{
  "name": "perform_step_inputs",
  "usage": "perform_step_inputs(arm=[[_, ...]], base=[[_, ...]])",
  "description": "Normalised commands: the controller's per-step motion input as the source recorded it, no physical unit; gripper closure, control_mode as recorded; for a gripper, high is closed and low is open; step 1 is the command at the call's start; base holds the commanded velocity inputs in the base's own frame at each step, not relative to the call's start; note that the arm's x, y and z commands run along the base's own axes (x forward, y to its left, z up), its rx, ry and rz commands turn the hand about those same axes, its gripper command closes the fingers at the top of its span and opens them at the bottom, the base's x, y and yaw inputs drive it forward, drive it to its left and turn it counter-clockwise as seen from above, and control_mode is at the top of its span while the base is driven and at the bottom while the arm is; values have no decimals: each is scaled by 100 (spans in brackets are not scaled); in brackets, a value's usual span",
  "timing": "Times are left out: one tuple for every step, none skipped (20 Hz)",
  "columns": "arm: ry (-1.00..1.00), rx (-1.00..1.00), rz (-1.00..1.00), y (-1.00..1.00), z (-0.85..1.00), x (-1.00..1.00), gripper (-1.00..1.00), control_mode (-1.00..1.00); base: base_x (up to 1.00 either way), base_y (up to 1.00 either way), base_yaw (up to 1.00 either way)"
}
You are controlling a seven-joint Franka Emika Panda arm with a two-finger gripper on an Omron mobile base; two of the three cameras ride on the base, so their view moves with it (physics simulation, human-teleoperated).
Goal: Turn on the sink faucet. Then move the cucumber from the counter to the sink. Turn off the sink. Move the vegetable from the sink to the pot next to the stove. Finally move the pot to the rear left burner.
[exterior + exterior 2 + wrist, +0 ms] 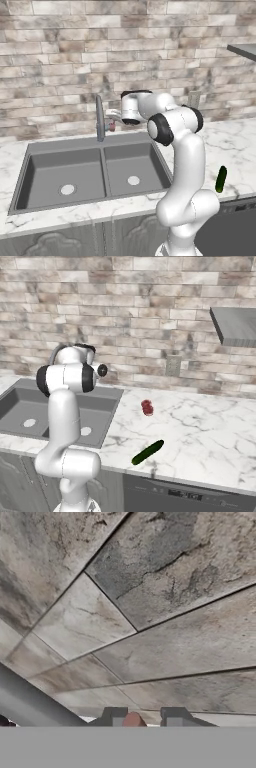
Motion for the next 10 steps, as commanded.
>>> perform_step_inputs(arm=[[12,0,-5,-79,-73,-32,100,-100],[11,0,-4,-82,-76,-33,100,-100],[10,0,-4,-86,-78,-36,100,-100],[9,0,-4,-84,-77,-38,100,-100],[9,1,-3,-84,-78,-35,100,-100],[8,2,-3,-84,-78,-35,100,-100],[7,2,-3,-85,-81,-38,100,-100],[5,3,-3,-86,-83,-41,100,-100],[4,3,-3,-85,-84,-43,100,-100],[4,4,-3,-85,-85,-42,100,-100]], base=[[0,0,0],[0,0,0],[0,0,0],[0,0,0],[0,0,0],[0,0,0],[0,0,0],[0,0,0],[0,0,0],[0,0,0]])
